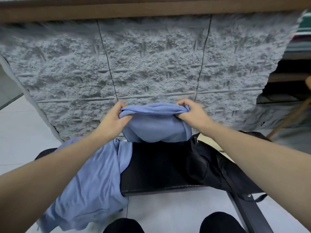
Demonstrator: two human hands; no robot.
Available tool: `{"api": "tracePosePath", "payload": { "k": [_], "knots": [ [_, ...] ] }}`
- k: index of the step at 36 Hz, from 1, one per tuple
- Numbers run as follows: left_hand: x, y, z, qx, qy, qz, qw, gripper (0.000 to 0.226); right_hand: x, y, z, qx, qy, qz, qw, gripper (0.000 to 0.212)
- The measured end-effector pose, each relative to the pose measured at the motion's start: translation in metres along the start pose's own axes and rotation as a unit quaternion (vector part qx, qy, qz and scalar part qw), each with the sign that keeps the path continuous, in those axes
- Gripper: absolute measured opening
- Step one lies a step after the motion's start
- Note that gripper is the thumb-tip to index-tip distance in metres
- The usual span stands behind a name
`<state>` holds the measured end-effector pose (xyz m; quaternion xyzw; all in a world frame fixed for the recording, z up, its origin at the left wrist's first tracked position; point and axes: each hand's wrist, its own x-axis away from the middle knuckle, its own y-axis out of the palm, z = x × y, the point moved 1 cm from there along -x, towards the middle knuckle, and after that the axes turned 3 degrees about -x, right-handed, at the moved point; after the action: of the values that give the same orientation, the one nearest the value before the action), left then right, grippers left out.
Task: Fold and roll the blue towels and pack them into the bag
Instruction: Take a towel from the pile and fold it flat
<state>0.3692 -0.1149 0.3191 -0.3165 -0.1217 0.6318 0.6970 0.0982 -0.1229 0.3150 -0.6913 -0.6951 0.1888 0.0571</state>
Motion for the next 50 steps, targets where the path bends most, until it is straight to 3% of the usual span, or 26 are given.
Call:
{"api": "tracePosePath", "payload": {
  "k": [7,15,19,25,30,33,37,40,44,47,50],
  "knots": [
    [0.069,0.001,-0.021,-0.086,-0.002,-0.092,0.992,0.02,0.067,-0.005,0.018,0.077,0.01,-0.162,0.984,0.022],
    [0.132,0.009,-0.041,-0.149,-0.033,-0.16,0.975,0.018,0.13,-0.001,0.037,0.157,0.011,-0.235,0.959,0.028],
    [0.151,0.011,-0.042,-0.141,-0.031,-0.16,0.976,0.023,0.15,-0.001,0.044,0.183,0.032,-0.288,0.939,0.019],
    [0.17,0.01,-0.035,-0.099,-0.039,-0.144,0.984,0.016,0.164,-0.008,0.046,0.189,0.098,-0.312,0.926,0.034],
    [0.181,0.01,-0.026,-0.044,-0.03,-0.123,0.991,0.021,0.173,-0.01,0.041,0.145,0.109,-0.302,0.936,0.047],
    [0.181,0.012,-0.021,0.006,-0.065,-0.1,0.993,0.027,0.175,-0.009,0.048,0.07,0.135,-0.272,0.95,0.058],
    [0.18,0.014,-0.022,0.045,-0.124,-0.094,0.987,0.025,0.174,-0.005,0.042,0.05,0.104,-0.175,0.978,0.043],
    [0.178,0.019,-0.021,0.038,-0.163,-0.076,0.983,0.012,0.177,-0.003,0.04,0.044,0.094,-0.134,0.986,0.045],
    [0.18,0.024,-0.012,0.009,-0.156,-0.055,0.986,0.037,0.183,-0.006,0.036,0.109,0.083,-0.168,0.976,0.055],
    [0.187,0.022,-0.01,0.007,-0.158,-0.061,0.986,0.019,0.188,-0.013,0.028,0.194,0.1,-0.256,0.942,0.067],
    [0.193,0.018,-0.005,-0.016,-0.148,-0.072,0.986,0.016,0.197,-0.017,0.022,0.248,0.136,-0.342,0.896,0.033]
  ]
}}
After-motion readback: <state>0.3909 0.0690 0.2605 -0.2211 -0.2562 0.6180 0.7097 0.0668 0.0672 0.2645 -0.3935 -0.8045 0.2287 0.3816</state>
